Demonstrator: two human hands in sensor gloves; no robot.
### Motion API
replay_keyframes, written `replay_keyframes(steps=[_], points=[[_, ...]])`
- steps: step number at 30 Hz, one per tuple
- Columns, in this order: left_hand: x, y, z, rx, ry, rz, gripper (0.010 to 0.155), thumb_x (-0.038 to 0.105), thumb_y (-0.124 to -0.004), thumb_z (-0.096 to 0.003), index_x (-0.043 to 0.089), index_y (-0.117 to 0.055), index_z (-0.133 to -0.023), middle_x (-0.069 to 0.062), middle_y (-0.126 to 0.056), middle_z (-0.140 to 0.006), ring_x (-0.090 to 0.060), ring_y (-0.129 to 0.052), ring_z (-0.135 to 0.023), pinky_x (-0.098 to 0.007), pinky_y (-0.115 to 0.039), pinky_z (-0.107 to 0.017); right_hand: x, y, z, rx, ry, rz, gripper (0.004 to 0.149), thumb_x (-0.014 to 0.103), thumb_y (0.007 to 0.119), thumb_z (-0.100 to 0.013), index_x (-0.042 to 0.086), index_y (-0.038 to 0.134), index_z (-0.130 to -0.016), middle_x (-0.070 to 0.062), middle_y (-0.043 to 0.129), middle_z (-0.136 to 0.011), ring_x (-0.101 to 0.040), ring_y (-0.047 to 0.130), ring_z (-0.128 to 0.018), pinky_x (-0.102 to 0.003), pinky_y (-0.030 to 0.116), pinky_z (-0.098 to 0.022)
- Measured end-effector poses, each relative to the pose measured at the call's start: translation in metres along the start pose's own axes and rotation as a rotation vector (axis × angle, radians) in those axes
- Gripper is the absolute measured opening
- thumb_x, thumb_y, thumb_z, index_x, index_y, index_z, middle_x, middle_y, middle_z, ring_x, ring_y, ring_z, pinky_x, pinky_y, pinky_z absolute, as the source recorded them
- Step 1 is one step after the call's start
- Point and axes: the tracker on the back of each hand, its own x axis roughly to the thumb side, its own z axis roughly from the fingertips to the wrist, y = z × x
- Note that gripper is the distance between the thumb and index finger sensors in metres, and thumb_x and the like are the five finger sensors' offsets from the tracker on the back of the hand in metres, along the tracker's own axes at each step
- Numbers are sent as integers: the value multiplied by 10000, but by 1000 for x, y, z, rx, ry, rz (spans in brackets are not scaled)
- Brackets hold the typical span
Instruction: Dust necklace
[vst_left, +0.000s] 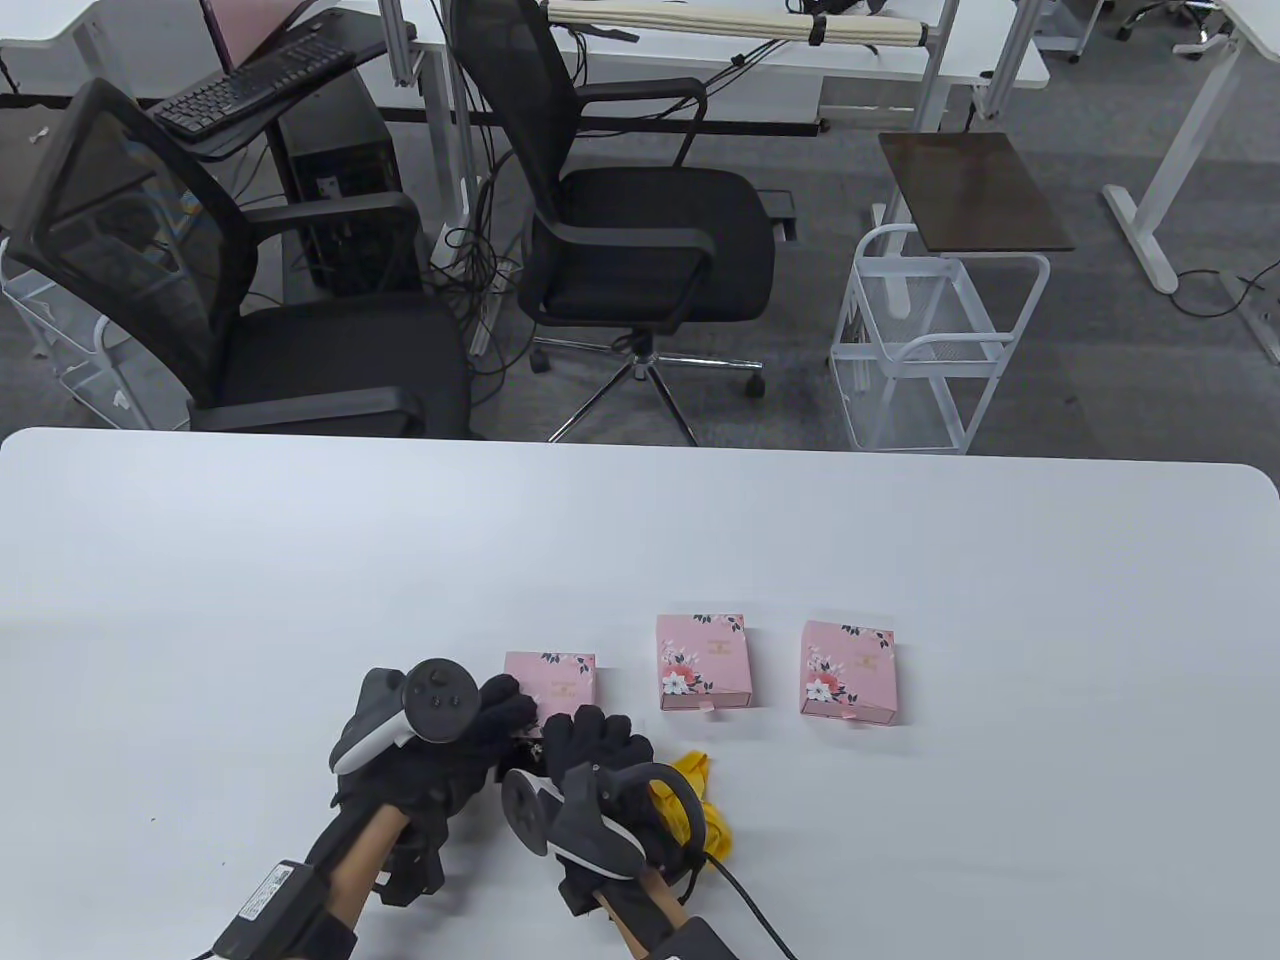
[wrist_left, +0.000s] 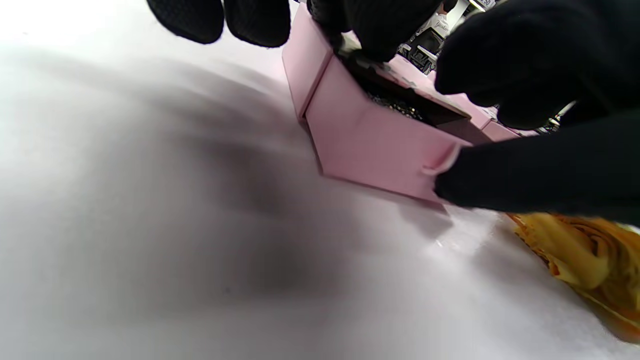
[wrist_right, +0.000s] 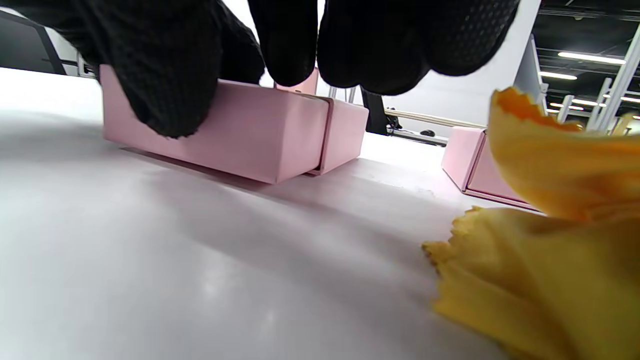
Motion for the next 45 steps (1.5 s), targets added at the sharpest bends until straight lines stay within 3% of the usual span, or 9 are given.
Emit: replay_keyframes(steps=[5,16,22,26,28,33,37,40,45], points=[[0,0,0,5,0,-1,499,328,-649,-619,385,-553,-1106,131,-383,-1242,-300,-491,-1091,-561,-538,-772,-2,3,-19,96,37,-48,771,458,867,-566,93,515,-1146,-349,496,-1130,-577,612,-894,-606,611,-652],[-1,-5,2,47,-12,9,498,327,-649,-616,378,-562,-1103,122,-395,-1241,-290,-496,-1091,-560,-544,-767,-5,0,-35,-12,133,-73,588,425,908,-538,154,702,-1018,-302,671,-1051,-545,700,-850,-596,652,-628],[-4,-4,4,94,-27,35,493,340,-651,-613,360,-595,-1102,107,-436,-1240,-307,-493,-1088,-559,-542,-769,-6,-1,-37,37,100,-59,563,400,890,-557,153,698,-1025,-299,660,-1065,-547,694,-862,-602,646,-634],[-7,12,17,168,-8,63,514,367,-651,-613,331,-566,-1119,43,-463,-1243,-351,-492,-1079,-564,-542,-765,-13,-11,-40,175,80,-170,669,464,791,-605,118,563,-1131,-376,465,-1134,-606,562,-908,-629,570,-671],[-11,19,28,214,3,102,521,374,-647,-615,321,-557,-1125,16,-468,-1243,-371,-502,-1068,-564,-549,-760,-13,-15,-42,150,109,-268,730,488,730,-631,80,457,-1170,-413,368,-1142,-632,494,-914,-639,530,-681],[-24,26,59,316,8,152,535,393,-638,-617,305,-540,-1135,-20,-473,-1243,-394,-514,-1056,-568,-556,-754,0,-14,-56,171,158,-312,847,552,638,-646,8,289,-1194,-475,231,-1132,-703,398,-908,-684,472,-690],[-24,26,72,368,-14,200,543,402,-638,-618,290,-536,-1140,-48,-473,-1241,-411,-526,-1044,-569,-565,-746,14,-4,-70,283,208,-303,957,621,581,-630,-46,174,-1182,-536,142,-1103,-779,323,-891,-734,423,-690],[-17,28,76,391,-47,178,551,413,-637,-618,296,-521,-1144,-46,-463,-1245,-405,-528,-1047,-567,-569,-747,21,5,-76,355,229,-321,1005,647,576,-622,-72,133,-1166,-562,112,-1081,-816,311,-872,-764,411,-677],[-19,29,77,403,-49,206,550,422,-639,-615,304,-529,-1141,-54,-463,-1244,-407,-530,-1044,-567,-571,-746,28,10,-78,331,258,-190,945,604,642,-651,-29,182,-1182,-581,137,-1065,-816,410,-857,-768,476,-655]])
